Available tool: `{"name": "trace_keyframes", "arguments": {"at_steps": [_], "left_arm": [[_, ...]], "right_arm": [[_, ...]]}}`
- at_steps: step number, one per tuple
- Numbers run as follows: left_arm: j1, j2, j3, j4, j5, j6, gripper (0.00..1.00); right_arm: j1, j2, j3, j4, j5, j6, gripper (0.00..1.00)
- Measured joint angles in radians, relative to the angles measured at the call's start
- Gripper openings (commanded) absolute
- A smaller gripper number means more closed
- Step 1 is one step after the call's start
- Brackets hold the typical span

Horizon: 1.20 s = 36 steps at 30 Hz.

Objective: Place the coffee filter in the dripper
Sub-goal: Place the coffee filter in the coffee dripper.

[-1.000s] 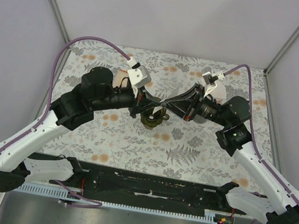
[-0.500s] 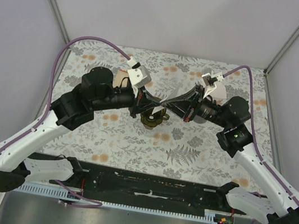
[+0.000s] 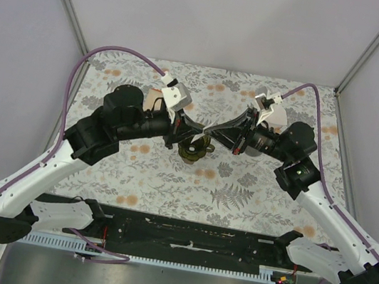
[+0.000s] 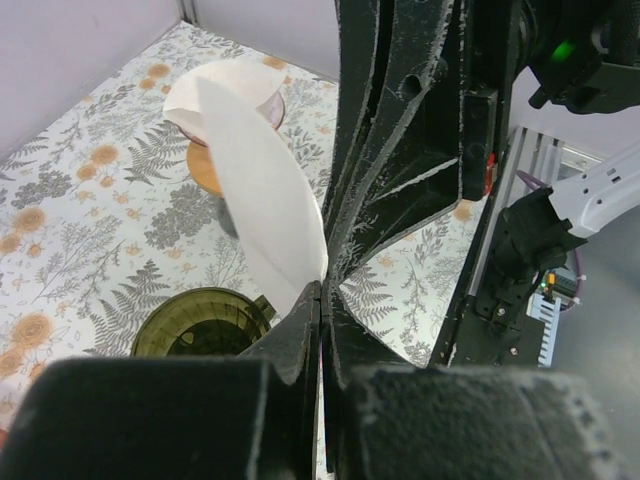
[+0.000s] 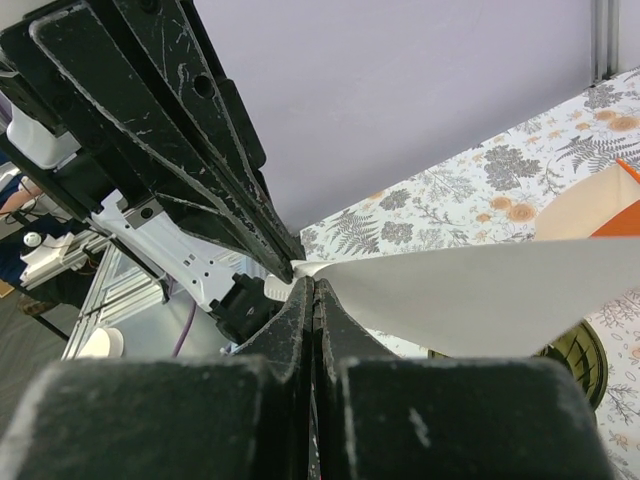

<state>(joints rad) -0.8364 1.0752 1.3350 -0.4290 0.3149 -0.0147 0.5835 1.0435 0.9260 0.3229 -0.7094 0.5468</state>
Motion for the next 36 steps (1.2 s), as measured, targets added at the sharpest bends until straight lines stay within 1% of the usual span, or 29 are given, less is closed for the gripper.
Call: {"name": "trace_keyframes", "arguments": {"at_steps": [6,7,10,11,13,15,16,20,23,24,30,36], "left_arm": [[-0.001,0.0,-0.011,-0.002,-0.054,0.028,0.02],[-0.002,0.0,-0.016,-0.003,-0.062,0.036,0.02],[-0.013,0.0,-0.029,-0.009,-0.09,0.063,0.02],[-0.018,0.0,-0.031,-0.01,-0.096,0.069,0.02],[-0.029,0.0,-0.033,-0.012,-0.101,0.082,0.02],[-0.035,0.0,-0.033,-0.011,-0.104,0.091,0.02],[-0.037,-0.001,-0.033,-0.011,-0.104,0.093,0.02],[-0.038,-0.001,-0.033,-0.011,-0.103,0.099,0.02],[-0.039,-0.001,-0.033,-0.011,-0.105,0.107,0.02],[-0.038,-0.001,-0.033,-0.011,-0.106,0.107,0.02],[-0.038,-0.006,-0.033,-0.011,-0.107,0.109,0.02],[-0.039,-0.006,-0.033,-0.023,-0.107,0.11,0.03]], "right_arm": [[0.0,0.006,-0.015,0.039,-0.001,0.011,0.0],[0.0,0.006,-0.021,0.045,-0.001,0.013,0.05],[0.0,0.016,-0.04,0.069,-0.005,0.033,0.24],[0.0,0.023,-0.041,0.074,-0.007,0.039,0.29],[0.0,0.03,-0.044,0.083,-0.01,0.055,0.35],[0.0,0.032,-0.05,0.092,-0.01,0.068,0.35],[0.0,0.032,-0.053,0.099,-0.01,0.073,0.34],[0.0,0.043,-0.059,0.137,-0.01,0.104,0.22],[0.002,0.052,-0.063,0.166,-0.018,0.132,0.02],[0.002,0.054,-0.064,0.178,-0.021,0.142,0.0],[0.002,0.058,-0.071,0.205,-0.026,0.168,0.0],[0.003,0.035,-0.1,0.197,0.014,0.139,0.0]]}}
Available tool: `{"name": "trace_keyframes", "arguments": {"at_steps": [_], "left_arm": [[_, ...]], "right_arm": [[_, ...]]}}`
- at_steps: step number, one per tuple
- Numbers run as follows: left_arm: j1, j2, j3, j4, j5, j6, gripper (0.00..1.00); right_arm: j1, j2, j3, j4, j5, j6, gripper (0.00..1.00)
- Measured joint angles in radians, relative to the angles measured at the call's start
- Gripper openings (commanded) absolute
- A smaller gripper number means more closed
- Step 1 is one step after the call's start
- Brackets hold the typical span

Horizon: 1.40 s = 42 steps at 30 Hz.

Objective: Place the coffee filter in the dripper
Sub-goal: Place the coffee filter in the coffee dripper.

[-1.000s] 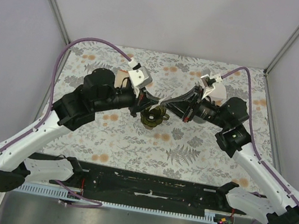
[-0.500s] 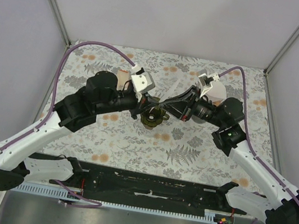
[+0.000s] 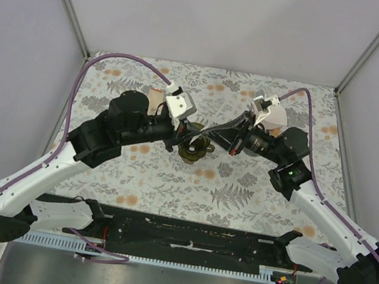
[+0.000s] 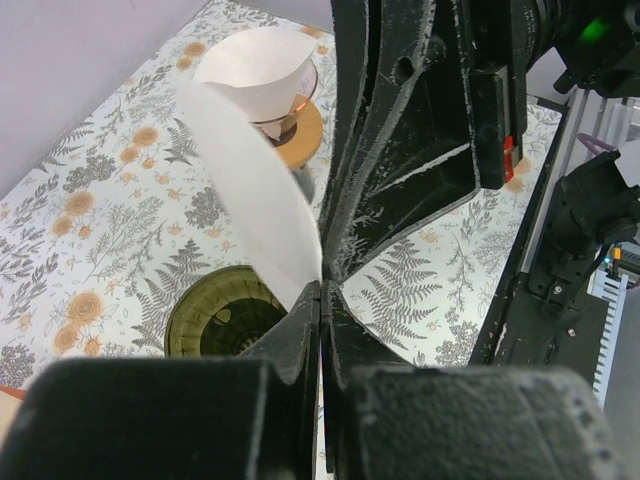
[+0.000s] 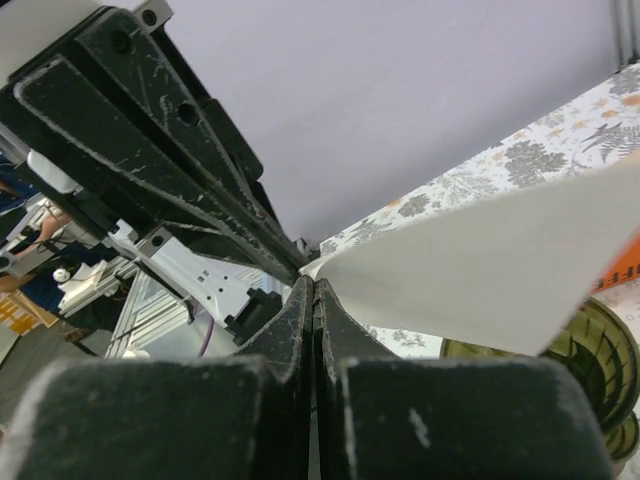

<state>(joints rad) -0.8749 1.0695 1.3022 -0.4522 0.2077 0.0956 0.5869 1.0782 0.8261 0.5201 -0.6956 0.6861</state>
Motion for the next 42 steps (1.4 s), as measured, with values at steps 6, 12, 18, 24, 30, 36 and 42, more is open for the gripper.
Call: {"name": "trace_keyframes", "arguments": {"at_steps": [6,12,18,24,30,36,42], "left_arm": [[-0.001,-0.001,-0.021,-0.002,-0.031,-0.003,0.04],[0.036,-0.004,-0.122,-0.018,-0.055,-0.036,0.04],[0.048,-0.003,-0.134,-0.013,-0.08,-0.039,0.02],[0.049,-0.004,-0.174,-0.005,-0.086,-0.039,0.02],[0.049,-0.006,-0.195,-0.001,-0.083,-0.039,0.02],[0.049,-0.03,-0.217,0.036,-0.053,-0.031,0.02],[0.049,-0.068,-0.26,0.078,-0.037,0.0,0.02]], "right_arm": [[0.0,0.008,-0.013,-0.019,0.041,-0.043,0.0],[0.0,0.065,-0.078,-0.019,0.055,-0.051,0.0],[0.0,0.099,-0.093,-0.019,0.057,-0.051,0.0],[0.0,0.116,-0.093,-0.013,0.046,-0.051,0.18],[0.0,0.091,-0.113,-0.015,0.029,-0.085,0.51],[0.0,0.101,-0.114,0.007,-0.007,-0.037,0.58],[-0.001,0.177,-0.118,0.14,-0.021,0.152,0.36]]}}
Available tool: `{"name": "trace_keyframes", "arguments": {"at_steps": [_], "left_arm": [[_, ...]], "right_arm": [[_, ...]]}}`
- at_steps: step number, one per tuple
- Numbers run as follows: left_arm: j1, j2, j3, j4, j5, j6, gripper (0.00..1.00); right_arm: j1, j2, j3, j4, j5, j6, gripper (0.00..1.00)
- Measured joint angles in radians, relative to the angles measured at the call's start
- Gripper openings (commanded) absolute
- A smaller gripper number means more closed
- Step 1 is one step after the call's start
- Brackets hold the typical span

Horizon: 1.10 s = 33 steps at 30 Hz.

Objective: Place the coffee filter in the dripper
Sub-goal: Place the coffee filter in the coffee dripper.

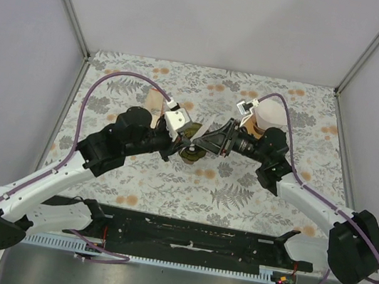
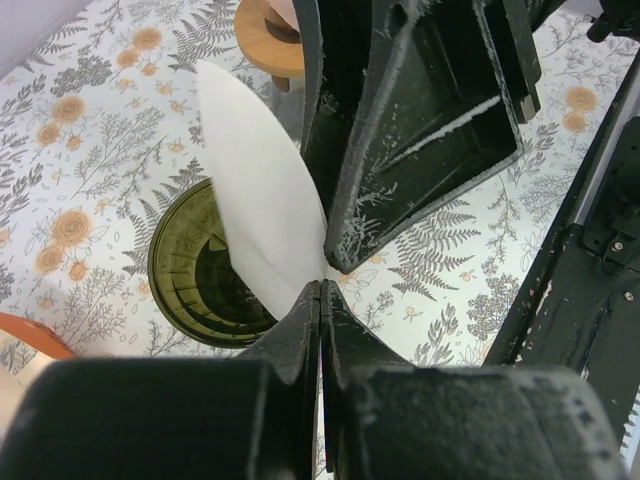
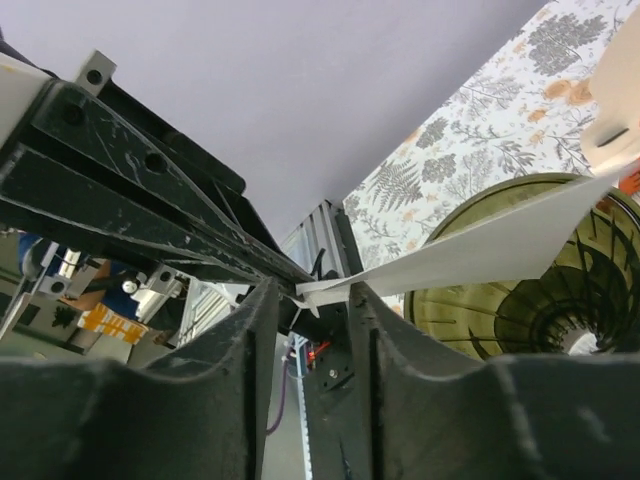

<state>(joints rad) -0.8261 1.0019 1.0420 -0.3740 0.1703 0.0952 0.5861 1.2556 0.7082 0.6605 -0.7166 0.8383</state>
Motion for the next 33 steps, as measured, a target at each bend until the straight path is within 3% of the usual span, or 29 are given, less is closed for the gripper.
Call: {"name": "trace_keyframes", "arguments": {"at_steps": [7,9,13,14,20,24,29,33], "left_arm": [[0.0,-0.009,-0.018,0.04,0.02,0.015,0.02],[0.0,-0.009,-0.018,0.045,0.02,0.016,0.02],[0.0,-0.008,-0.024,0.047,0.018,0.023,0.02],[0.001,-0.008,-0.026,0.046,0.017,0.024,0.02],[0.002,-0.008,-0.028,0.047,0.013,0.024,0.02],[0.002,-0.008,-0.028,0.046,0.004,0.024,0.22],[0.004,0.002,-0.024,0.041,-0.018,0.033,0.25],[0.004,0.017,-0.018,0.03,-0.029,0.055,0.36]], "right_arm": [[0.0,0.03,-0.001,0.105,-0.004,0.101,0.36],[0.001,0.046,-0.001,0.118,-0.005,0.118,0.29],[0.001,0.063,0.002,0.118,-0.008,0.135,0.03],[0.001,0.064,0.003,0.119,-0.009,0.139,0.0],[0.001,0.066,0.003,0.117,-0.006,0.137,0.0],[0.001,0.063,0.003,0.108,-0.001,0.122,0.0],[0.001,0.05,0.003,0.063,0.009,0.093,0.0],[0.007,0.043,0.003,0.027,0.021,0.073,0.0]]}}
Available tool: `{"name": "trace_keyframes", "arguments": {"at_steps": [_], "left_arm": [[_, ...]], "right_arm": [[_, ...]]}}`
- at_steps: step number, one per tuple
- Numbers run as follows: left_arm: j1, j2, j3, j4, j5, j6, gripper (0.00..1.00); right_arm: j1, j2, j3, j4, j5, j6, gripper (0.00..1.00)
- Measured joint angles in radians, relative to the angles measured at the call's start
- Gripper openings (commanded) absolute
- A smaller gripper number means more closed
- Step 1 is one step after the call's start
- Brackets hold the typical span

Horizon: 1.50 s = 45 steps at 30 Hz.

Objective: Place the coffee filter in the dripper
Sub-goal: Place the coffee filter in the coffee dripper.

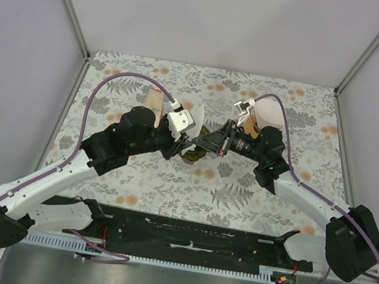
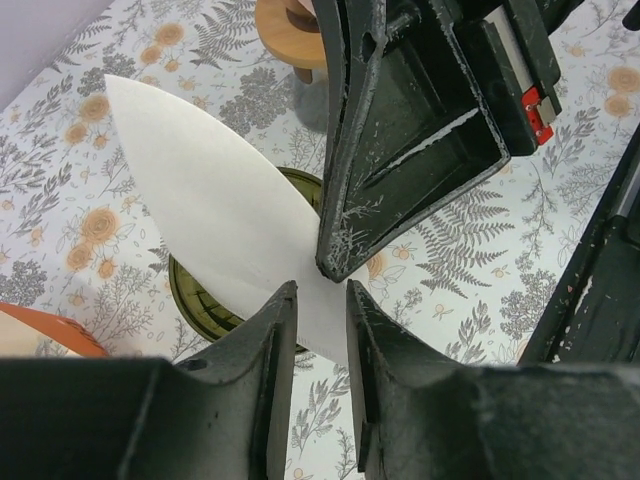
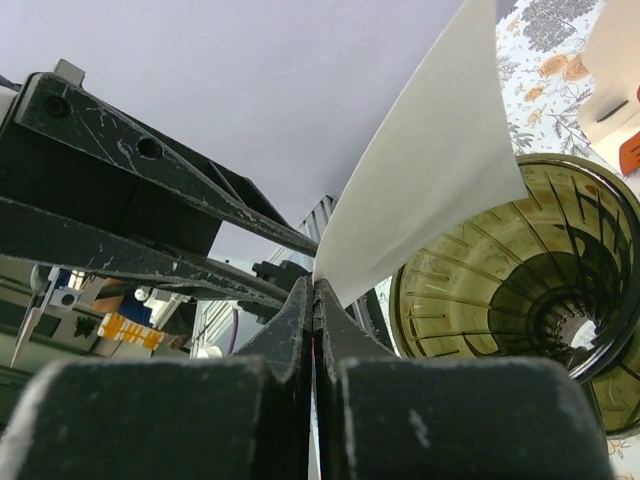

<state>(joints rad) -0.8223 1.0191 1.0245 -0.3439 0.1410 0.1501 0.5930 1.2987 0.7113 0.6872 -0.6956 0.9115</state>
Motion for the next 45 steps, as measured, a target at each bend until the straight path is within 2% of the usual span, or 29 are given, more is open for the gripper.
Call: {"name": "trace_keyframes", "arguments": {"at_steps": [9,16,21,23,26,31,34,38,45], "left_arm": [[-0.025,0.016,0.017,-0.026,-0.028,0.039,0.31],[-0.026,0.041,0.038,-0.055,-0.043,0.045,0.4],[-0.026,0.041,0.041,-0.081,-0.03,0.045,0.4],[-0.026,0.041,0.041,-0.082,-0.03,0.045,0.36],[-0.026,0.041,0.043,-0.082,-0.034,0.045,0.21],[-0.026,0.041,0.045,-0.08,-0.04,0.047,0.15],[-0.026,0.041,0.048,-0.08,-0.039,0.047,0.02],[-0.026,0.041,0.054,-0.08,-0.039,0.051,0.02],[-0.023,0.041,0.054,-0.079,-0.021,0.029,0.02]], "right_arm": [[0.017,-0.015,0.001,-0.077,0.039,-0.008,0.0],[0.025,-0.036,0.005,-0.137,0.072,-0.014,0.0],[0.027,-0.057,0.019,-0.166,0.097,-0.014,0.0],[0.027,-0.066,0.023,-0.177,0.106,-0.014,0.0],[0.03,-0.077,0.027,-0.189,0.114,-0.016,0.0],[0.034,-0.082,0.03,-0.197,0.118,-0.023,0.0],[0.035,-0.082,0.03,-0.202,0.118,-0.026,0.0],[0.04,-0.082,0.03,-0.204,0.121,-0.03,0.01],[0.04,-0.082,0.032,-0.202,0.12,-0.076,0.27]]}}
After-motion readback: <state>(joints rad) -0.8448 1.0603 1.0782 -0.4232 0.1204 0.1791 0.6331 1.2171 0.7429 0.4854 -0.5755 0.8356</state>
